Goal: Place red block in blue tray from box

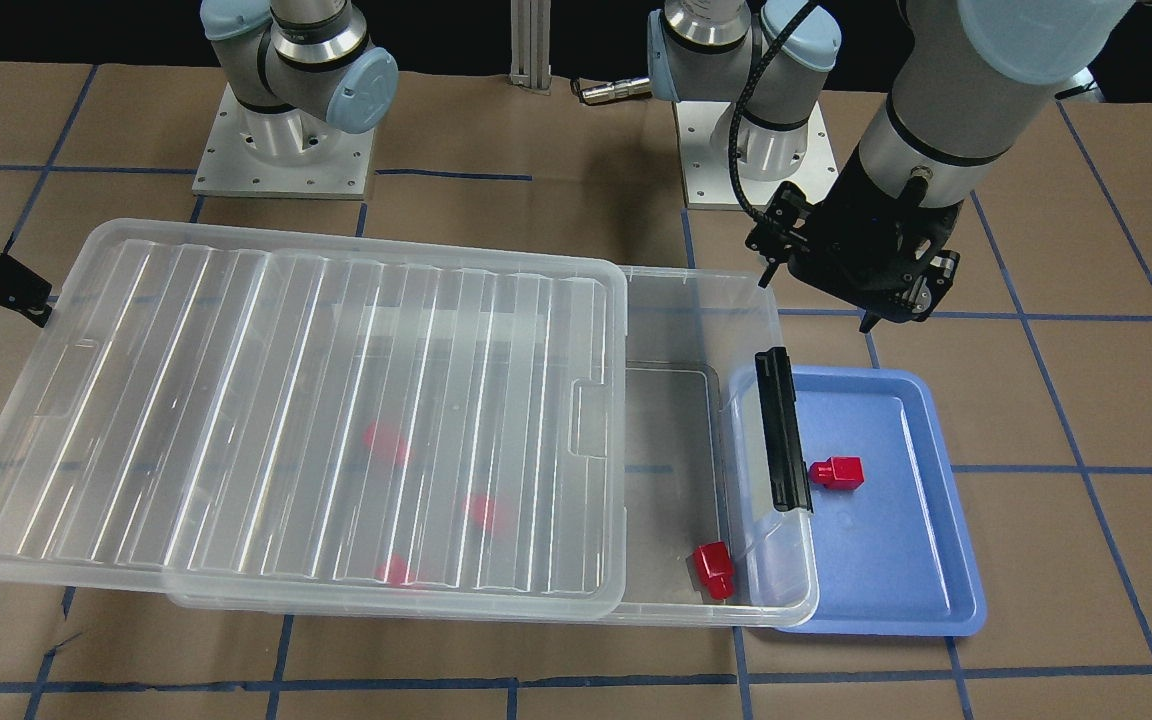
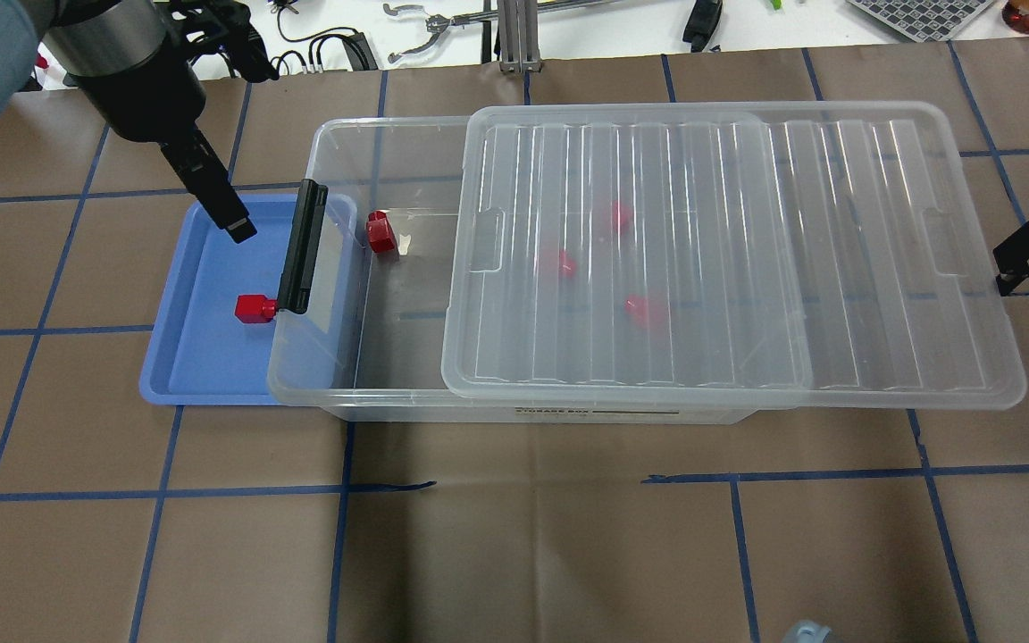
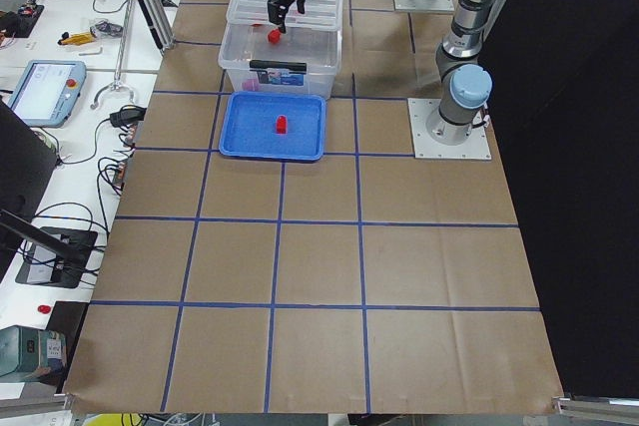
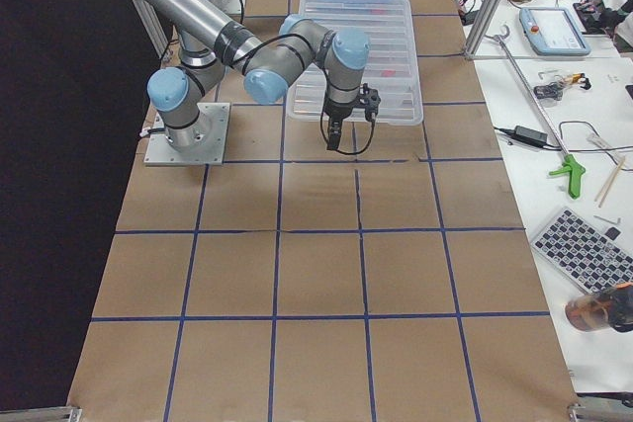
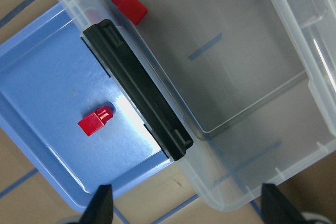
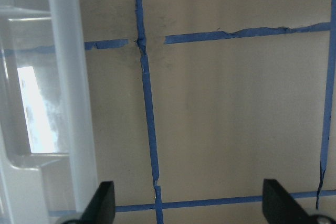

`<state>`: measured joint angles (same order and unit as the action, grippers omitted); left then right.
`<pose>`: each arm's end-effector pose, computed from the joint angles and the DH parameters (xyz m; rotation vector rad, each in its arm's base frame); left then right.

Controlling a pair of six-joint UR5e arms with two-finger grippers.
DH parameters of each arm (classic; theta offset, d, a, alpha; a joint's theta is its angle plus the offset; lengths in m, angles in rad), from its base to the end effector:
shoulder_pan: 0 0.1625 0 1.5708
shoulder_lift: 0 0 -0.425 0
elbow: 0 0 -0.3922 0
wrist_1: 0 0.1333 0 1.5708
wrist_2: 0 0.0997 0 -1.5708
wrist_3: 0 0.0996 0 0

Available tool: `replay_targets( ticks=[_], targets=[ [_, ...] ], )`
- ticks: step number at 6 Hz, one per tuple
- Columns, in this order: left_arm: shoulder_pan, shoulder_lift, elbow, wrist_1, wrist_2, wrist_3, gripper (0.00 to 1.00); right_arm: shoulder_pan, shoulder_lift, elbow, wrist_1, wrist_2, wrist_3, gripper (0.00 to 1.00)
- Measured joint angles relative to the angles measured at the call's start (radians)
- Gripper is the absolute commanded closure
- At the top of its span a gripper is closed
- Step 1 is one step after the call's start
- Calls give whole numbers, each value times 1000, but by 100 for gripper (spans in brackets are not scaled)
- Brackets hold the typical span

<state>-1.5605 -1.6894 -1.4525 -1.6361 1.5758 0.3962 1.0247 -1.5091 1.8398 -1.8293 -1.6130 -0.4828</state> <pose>-0.1273 -0.5368 0.4785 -0.6007 -3.0734 -0.1022 -0.1439 -0.4853 0.3529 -0.0969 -3.1361 -0.1312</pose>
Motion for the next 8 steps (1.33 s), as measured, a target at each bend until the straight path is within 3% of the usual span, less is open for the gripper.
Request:
replay_targets(
  ticks=[1,3,8],
  targets=[
    [-12,0,-2,33,2,-183,1,17,-6,1,2,0,1,0],
    [-20,18,-25,71,3,-347,1,52,-9,1,16,7,3,0],
    [-22,20,-33,96,7,-356,1,99,-23,1,82,78,9,0]
  ],
)
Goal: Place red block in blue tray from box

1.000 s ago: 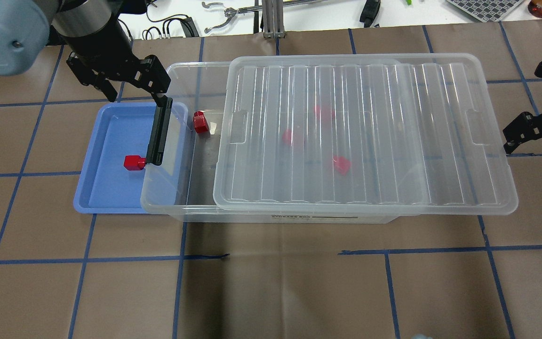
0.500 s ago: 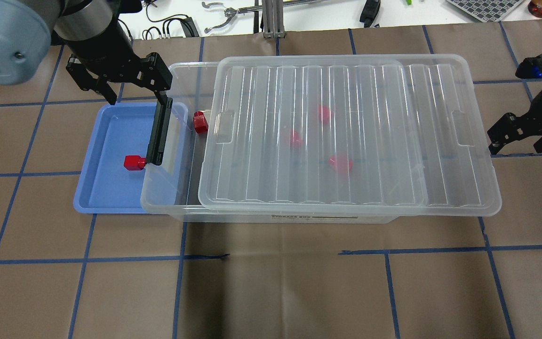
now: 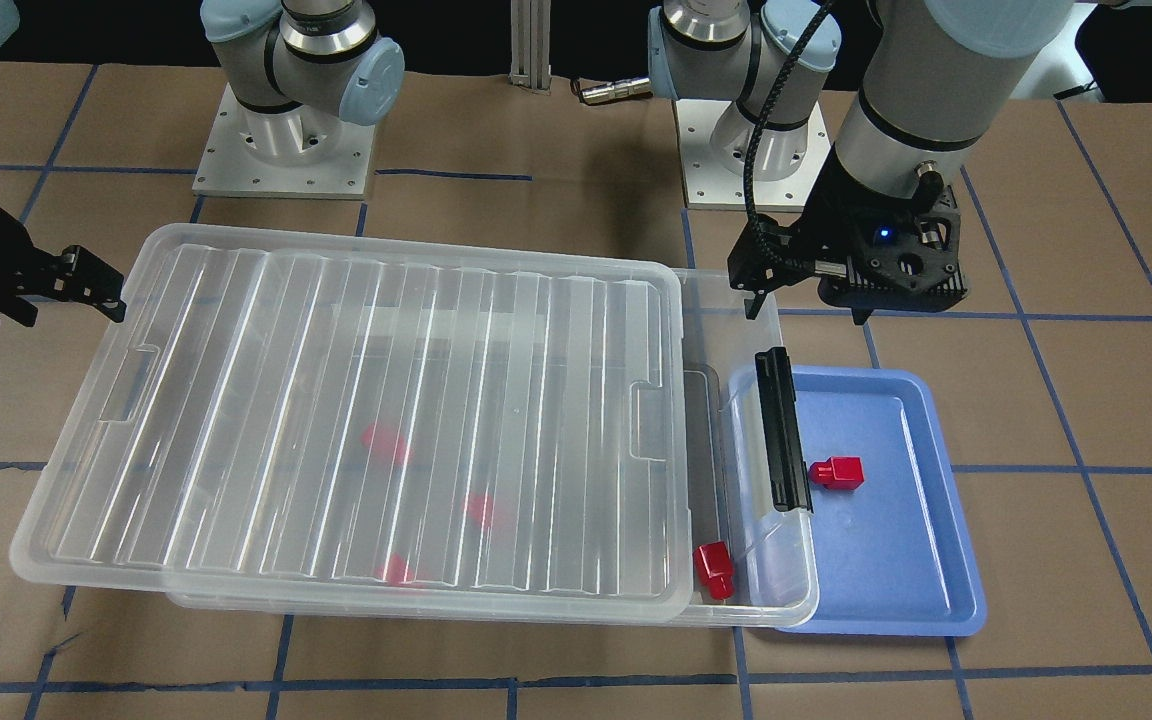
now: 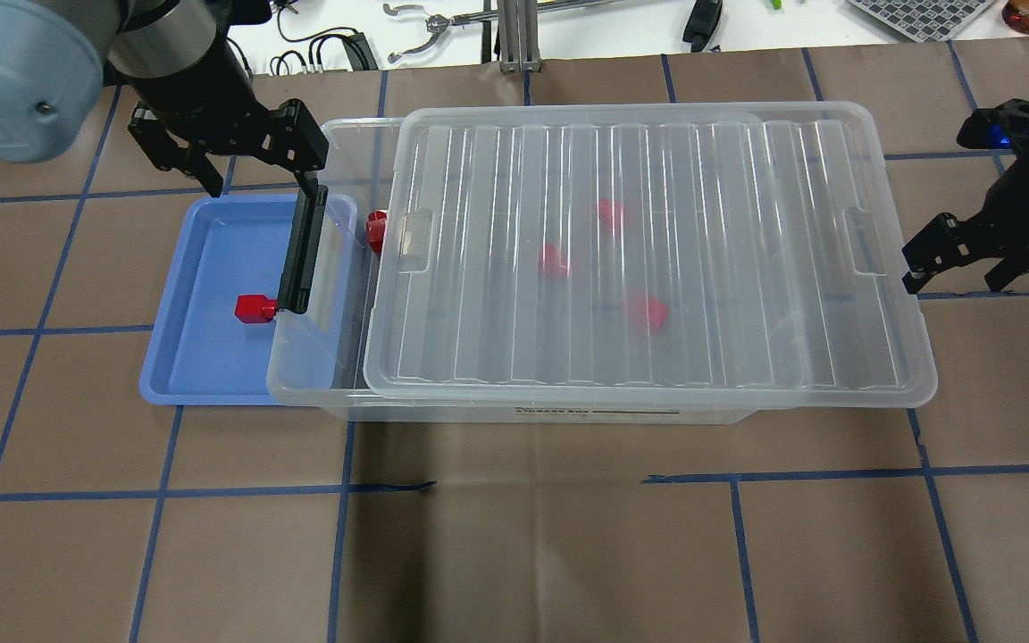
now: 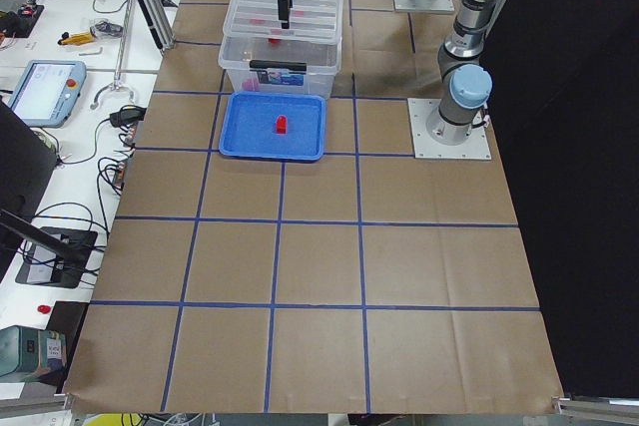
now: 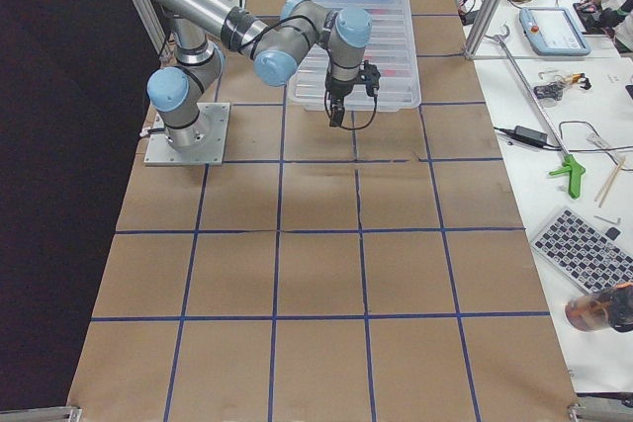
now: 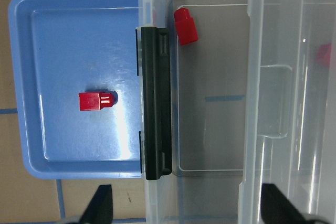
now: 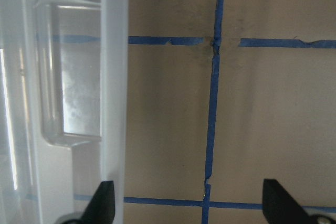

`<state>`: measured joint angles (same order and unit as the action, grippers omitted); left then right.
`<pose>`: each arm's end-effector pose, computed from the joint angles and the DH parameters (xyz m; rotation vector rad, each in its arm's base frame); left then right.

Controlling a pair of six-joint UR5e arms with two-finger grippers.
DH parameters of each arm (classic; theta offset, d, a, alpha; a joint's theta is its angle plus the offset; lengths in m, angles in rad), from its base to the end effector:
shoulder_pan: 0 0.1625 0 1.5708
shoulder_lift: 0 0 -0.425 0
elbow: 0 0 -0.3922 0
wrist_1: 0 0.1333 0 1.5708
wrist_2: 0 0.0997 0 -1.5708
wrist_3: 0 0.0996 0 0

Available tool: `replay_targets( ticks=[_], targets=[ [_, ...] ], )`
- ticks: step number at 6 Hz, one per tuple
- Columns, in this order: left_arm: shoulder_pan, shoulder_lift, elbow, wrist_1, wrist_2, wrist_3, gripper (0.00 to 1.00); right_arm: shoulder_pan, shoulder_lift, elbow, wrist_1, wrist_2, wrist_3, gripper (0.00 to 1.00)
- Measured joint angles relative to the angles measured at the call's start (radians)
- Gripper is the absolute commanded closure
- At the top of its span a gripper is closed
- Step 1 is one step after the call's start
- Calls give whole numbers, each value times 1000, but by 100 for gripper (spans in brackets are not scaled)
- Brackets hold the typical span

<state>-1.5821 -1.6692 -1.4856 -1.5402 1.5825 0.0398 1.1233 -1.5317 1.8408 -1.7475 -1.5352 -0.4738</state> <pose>-0.1382 -0.5338 0.4824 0.0798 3.1285 -0.0269 -0.0826 -0.4883 0.3560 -0.0365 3.0467 0.1568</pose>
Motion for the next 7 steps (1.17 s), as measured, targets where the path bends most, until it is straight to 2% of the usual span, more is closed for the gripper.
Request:
replay_targets(
  ticks=[7],
  targets=[
    [-2,7,1,-1,-8,0,1,72,1,1,24,63,14,0]
  ],
)
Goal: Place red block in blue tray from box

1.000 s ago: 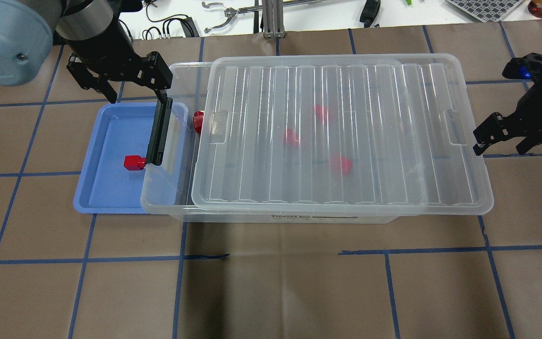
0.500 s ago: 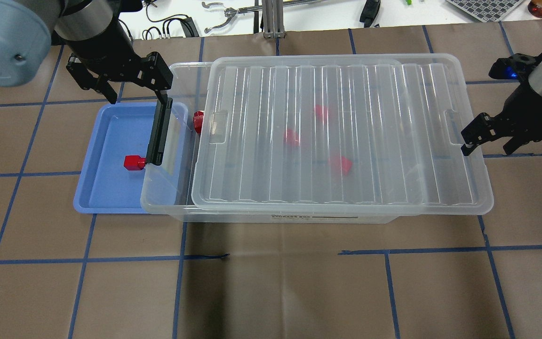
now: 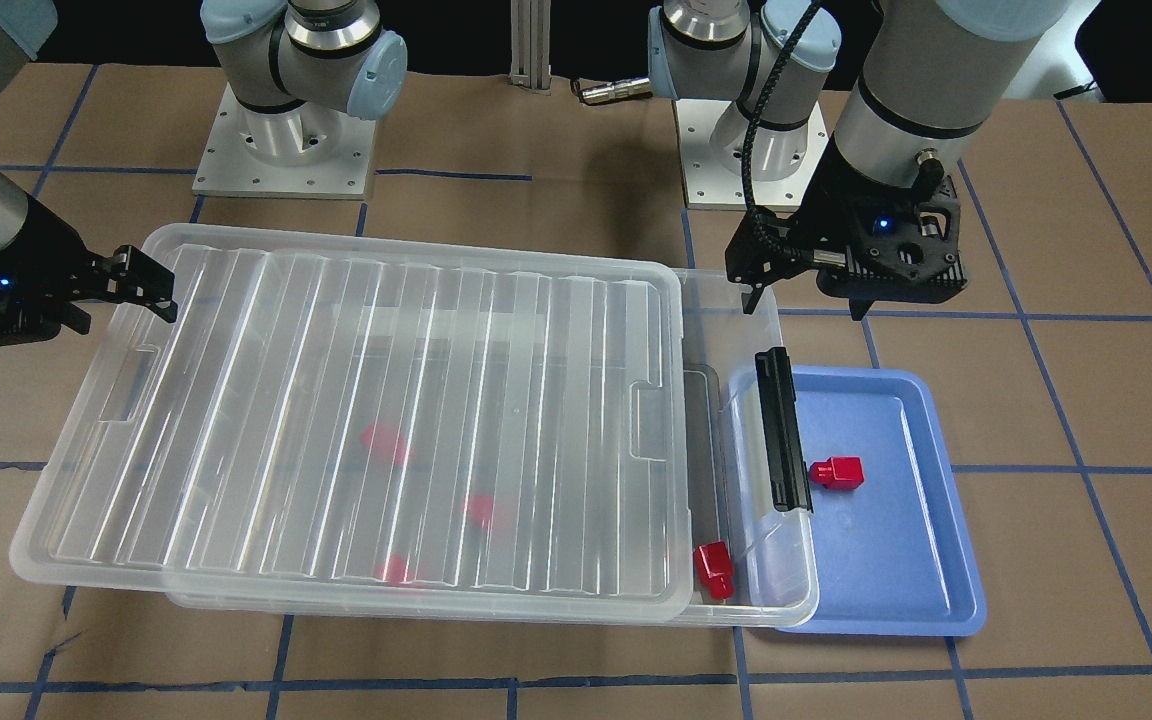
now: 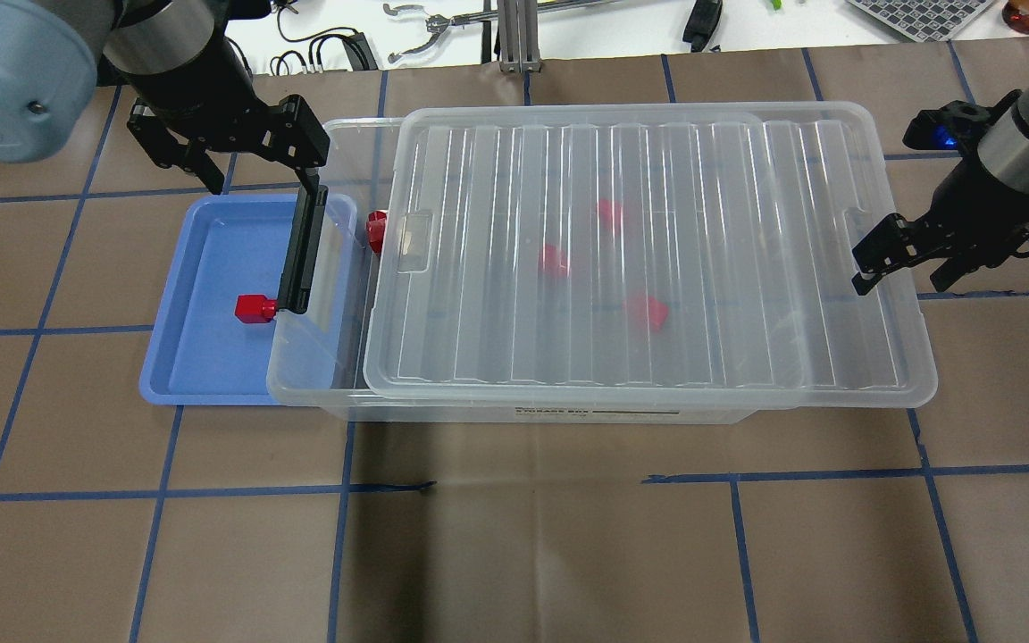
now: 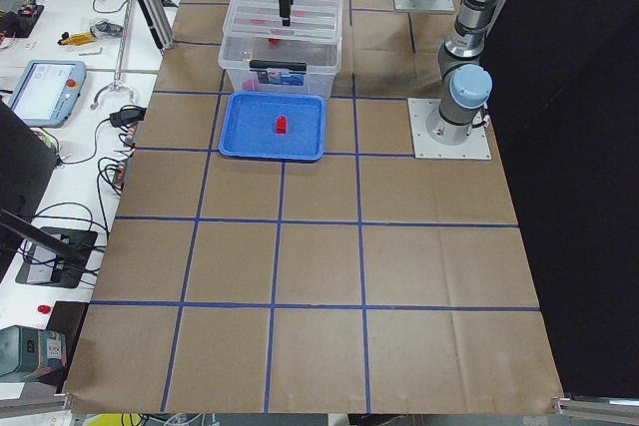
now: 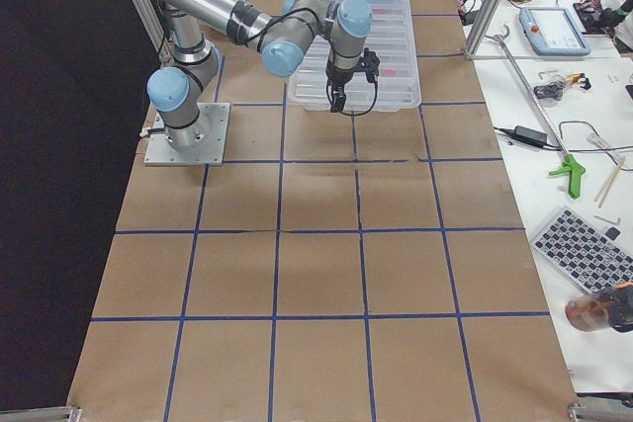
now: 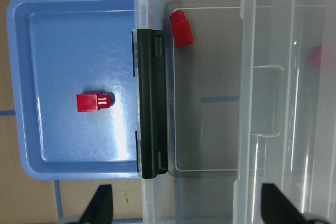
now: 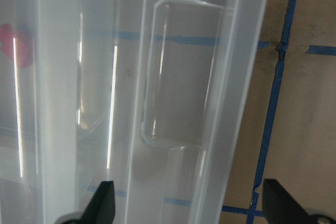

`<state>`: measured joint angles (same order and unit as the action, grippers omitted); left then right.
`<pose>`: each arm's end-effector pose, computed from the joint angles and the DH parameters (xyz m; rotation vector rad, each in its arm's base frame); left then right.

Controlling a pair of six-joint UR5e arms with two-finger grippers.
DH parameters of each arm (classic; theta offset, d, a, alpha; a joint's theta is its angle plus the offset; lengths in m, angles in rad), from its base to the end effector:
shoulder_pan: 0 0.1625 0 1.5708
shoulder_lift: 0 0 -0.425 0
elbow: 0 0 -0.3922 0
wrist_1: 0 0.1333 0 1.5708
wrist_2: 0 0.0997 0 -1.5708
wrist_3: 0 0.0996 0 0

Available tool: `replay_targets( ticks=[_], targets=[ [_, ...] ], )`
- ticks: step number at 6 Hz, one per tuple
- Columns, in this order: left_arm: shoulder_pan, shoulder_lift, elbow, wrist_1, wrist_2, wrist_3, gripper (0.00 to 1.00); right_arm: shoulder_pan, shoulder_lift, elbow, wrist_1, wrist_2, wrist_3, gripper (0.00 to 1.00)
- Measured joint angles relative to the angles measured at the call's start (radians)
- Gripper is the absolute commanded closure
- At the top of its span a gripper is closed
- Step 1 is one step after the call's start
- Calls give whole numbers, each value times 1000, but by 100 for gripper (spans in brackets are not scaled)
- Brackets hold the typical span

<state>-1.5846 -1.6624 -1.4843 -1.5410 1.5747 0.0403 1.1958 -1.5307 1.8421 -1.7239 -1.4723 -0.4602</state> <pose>-0.1403 -0.5313 0.4866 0.0848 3.1360 -0.0386 -0.0402 -0.4927 0.3534 -0.1154 2.9813 0.1567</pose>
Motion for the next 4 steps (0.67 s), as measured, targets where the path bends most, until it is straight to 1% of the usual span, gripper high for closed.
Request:
replay_targets(
  ticks=[3,4],
  targets=[
    [5,1,10,0,4,-1,1,3,-1,15,22,84,1,0],
    [5,-7,19,0,4,-4,1,6,-2,21,24,97,0,0]
  ],
)
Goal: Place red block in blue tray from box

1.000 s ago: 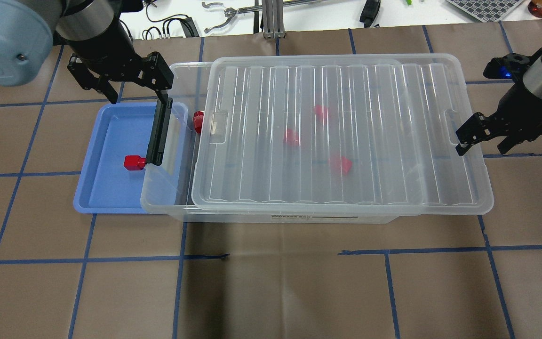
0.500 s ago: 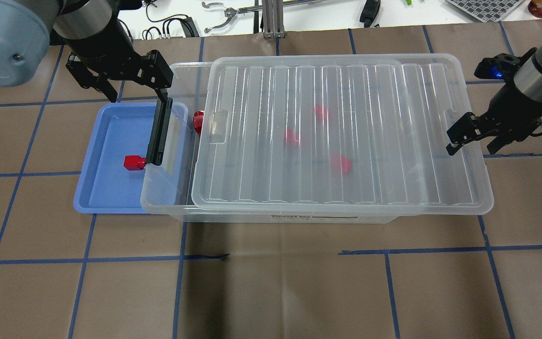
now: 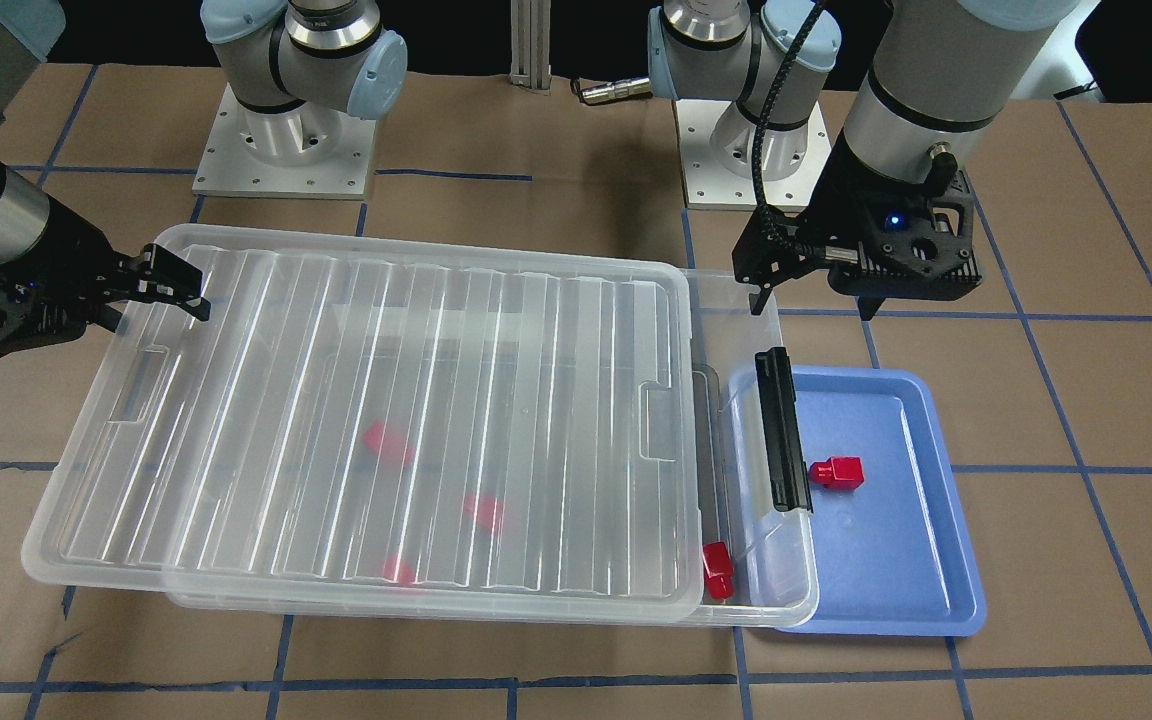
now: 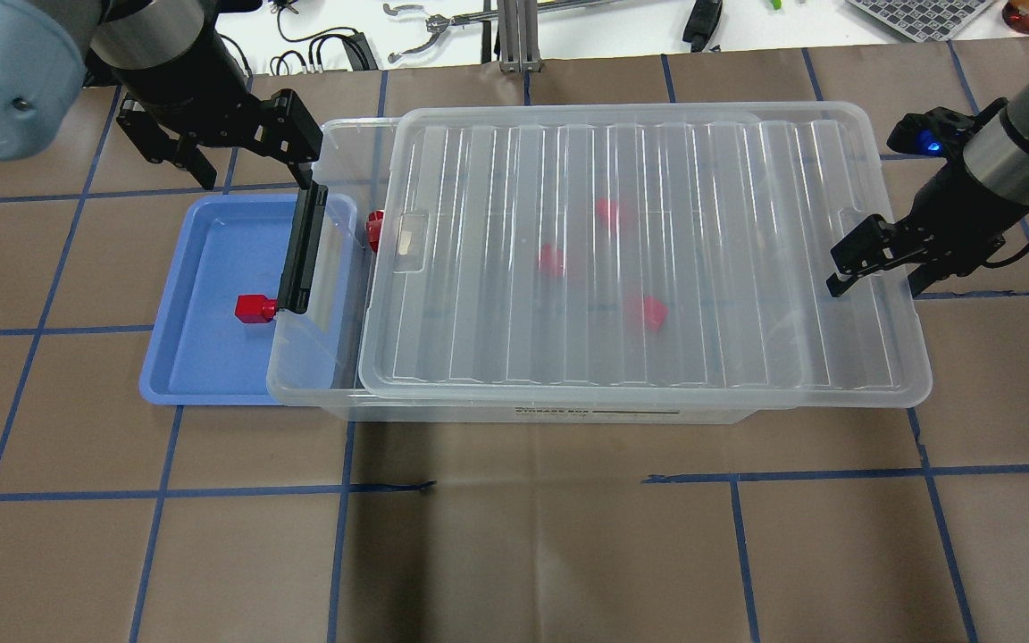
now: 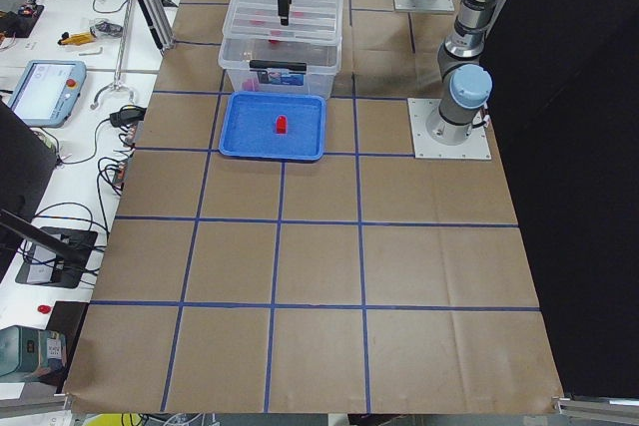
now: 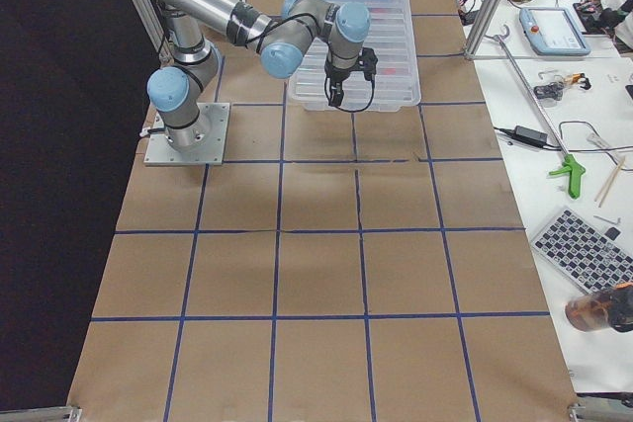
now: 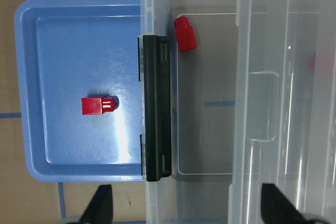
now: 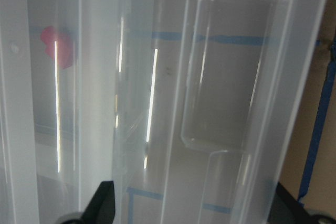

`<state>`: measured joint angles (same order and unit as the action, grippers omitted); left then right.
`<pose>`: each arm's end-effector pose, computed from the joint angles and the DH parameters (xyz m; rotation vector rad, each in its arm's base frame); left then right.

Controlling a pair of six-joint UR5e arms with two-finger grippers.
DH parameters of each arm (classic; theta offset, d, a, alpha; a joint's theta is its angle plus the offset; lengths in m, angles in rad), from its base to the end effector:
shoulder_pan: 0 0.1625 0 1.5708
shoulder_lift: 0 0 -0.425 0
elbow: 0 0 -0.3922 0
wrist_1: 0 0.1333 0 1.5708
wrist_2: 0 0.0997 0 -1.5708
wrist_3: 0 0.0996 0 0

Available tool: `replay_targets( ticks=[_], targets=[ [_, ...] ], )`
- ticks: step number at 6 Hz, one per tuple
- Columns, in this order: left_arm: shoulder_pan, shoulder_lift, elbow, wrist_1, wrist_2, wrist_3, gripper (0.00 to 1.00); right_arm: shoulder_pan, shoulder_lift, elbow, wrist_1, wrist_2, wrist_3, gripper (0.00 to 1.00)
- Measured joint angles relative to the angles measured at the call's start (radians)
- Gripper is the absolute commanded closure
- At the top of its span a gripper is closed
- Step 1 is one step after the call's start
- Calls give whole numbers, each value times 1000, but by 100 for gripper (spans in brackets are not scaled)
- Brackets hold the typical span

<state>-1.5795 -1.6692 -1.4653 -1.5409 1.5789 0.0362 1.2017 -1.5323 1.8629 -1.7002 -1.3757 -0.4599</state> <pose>-0.1372 -0.5361 0.4924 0.0701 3.1317 -0.0578 -0.0256 -0.4892 0.3442 -0.1022 2.8771 0.1525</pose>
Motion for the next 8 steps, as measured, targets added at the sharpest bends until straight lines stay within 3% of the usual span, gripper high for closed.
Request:
replay_targets(
  ticks=[8],
  targets=[
    [1,20,-14,-2,0,-56,1,103,0,2,1,83,101,0]
  ],
)
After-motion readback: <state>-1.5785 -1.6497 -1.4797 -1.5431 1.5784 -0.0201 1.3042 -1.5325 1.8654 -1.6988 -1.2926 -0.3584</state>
